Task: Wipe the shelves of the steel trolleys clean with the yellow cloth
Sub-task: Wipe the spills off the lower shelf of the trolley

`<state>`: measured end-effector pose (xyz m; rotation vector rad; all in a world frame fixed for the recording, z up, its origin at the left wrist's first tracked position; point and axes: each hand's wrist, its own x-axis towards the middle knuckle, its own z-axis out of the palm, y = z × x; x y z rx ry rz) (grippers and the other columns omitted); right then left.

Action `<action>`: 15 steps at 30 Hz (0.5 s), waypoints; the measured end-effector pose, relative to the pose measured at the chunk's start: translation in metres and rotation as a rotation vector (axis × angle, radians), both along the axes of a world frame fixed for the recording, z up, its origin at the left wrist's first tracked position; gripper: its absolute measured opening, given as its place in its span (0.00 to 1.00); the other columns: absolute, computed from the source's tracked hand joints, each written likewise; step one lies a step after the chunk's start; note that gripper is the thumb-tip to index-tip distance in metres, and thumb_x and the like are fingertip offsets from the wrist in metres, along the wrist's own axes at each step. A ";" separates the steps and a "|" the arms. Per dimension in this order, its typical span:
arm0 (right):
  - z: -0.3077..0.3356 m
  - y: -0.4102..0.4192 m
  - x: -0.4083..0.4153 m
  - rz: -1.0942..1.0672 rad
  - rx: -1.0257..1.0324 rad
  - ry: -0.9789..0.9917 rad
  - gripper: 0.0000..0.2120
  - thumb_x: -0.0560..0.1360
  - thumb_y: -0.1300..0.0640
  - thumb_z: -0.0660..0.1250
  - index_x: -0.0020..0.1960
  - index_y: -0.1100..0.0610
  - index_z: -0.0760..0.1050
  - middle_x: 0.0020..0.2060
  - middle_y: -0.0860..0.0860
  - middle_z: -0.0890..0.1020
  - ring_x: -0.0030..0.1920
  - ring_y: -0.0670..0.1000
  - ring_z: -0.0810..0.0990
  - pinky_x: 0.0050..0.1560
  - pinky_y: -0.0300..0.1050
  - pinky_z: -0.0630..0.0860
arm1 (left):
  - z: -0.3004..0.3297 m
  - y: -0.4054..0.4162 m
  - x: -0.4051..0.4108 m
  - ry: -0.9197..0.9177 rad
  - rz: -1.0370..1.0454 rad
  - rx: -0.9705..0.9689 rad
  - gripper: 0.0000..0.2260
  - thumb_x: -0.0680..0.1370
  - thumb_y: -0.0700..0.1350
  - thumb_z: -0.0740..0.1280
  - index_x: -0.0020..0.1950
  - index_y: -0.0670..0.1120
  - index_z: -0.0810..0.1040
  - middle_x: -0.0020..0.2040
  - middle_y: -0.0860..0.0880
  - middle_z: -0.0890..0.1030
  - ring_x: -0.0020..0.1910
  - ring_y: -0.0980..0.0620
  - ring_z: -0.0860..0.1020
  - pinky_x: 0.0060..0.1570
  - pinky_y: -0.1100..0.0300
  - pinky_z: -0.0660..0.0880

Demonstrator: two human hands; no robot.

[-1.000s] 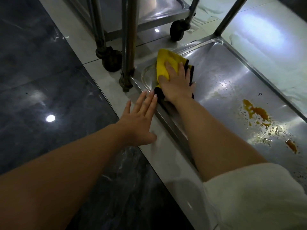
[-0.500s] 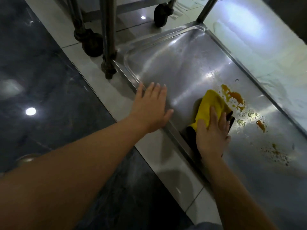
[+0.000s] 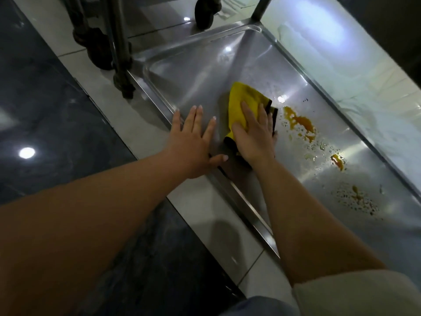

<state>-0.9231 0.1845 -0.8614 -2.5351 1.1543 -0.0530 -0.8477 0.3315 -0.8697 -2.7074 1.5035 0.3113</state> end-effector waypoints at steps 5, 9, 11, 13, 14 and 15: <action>0.000 -0.006 -0.061 0.017 -0.003 -0.060 0.27 0.75 0.42 0.56 0.74 0.35 0.54 0.78 0.46 0.50 0.77 0.51 0.44 0.75 0.58 0.44 | 0.005 0.001 -0.001 0.003 -0.023 0.037 0.39 0.74 0.72 0.41 0.78 0.51 0.36 0.77 0.35 0.39 0.77 0.40 0.39 0.73 0.37 0.41; 0.001 -0.006 -0.130 -0.133 -0.026 -0.045 0.30 0.72 0.37 0.51 0.74 0.36 0.54 0.78 0.46 0.50 0.77 0.51 0.45 0.75 0.59 0.46 | 0.010 -0.004 -0.001 0.009 -0.066 0.079 0.34 0.75 0.70 0.42 0.77 0.59 0.35 0.77 0.34 0.40 0.77 0.37 0.41 0.72 0.35 0.45; 0.002 -0.006 -0.166 -0.244 -0.048 -0.045 0.31 0.72 0.37 0.51 0.74 0.38 0.55 0.78 0.47 0.51 0.77 0.52 0.46 0.75 0.60 0.47 | 0.011 -0.006 -0.003 -0.003 -0.072 0.081 0.33 0.76 0.68 0.42 0.77 0.57 0.36 0.77 0.34 0.42 0.77 0.37 0.43 0.72 0.35 0.47; 0.003 -0.004 -0.199 -0.378 -0.045 -0.074 0.31 0.71 0.38 0.51 0.74 0.39 0.57 0.78 0.49 0.52 0.77 0.53 0.48 0.75 0.59 0.48 | 0.009 -0.008 -0.011 -0.039 -0.104 0.060 0.35 0.77 0.67 0.41 0.78 0.50 0.37 0.77 0.35 0.42 0.77 0.38 0.43 0.72 0.36 0.49; 0.003 -0.002 -0.210 -0.447 -0.043 -0.087 0.32 0.71 0.38 0.51 0.74 0.40 0.57 0.77 0.50 0.53 0.77 0.53 0.48 0.75 0.59 0.47 | 0.008 -0.010 -0.018 -0.039 -0.124 0.038 0.37 0.77 0.66 0.42 0.78 0.45 0.38 0.78 0.35 0.42 0.77 0.40 0.42 0.72 0.36 0.49; 0.003 0.000 -0.219 -0.515 -0.043 -0.094 0.32 0.70 0.39 0.51 0.74 0.40 0.57 0.77 0.50 0.53 0.77 0.53 0.49 0.75 0.59 0.47 | 0.006 -0.013 -0.025 -0.023 -0.132 0.009 0.39 0.76 0.67 0.42 0.78 0.41 0.39 0.78 0.36 0.42 0.77 0.41 0.42 0.73 0.36 0.48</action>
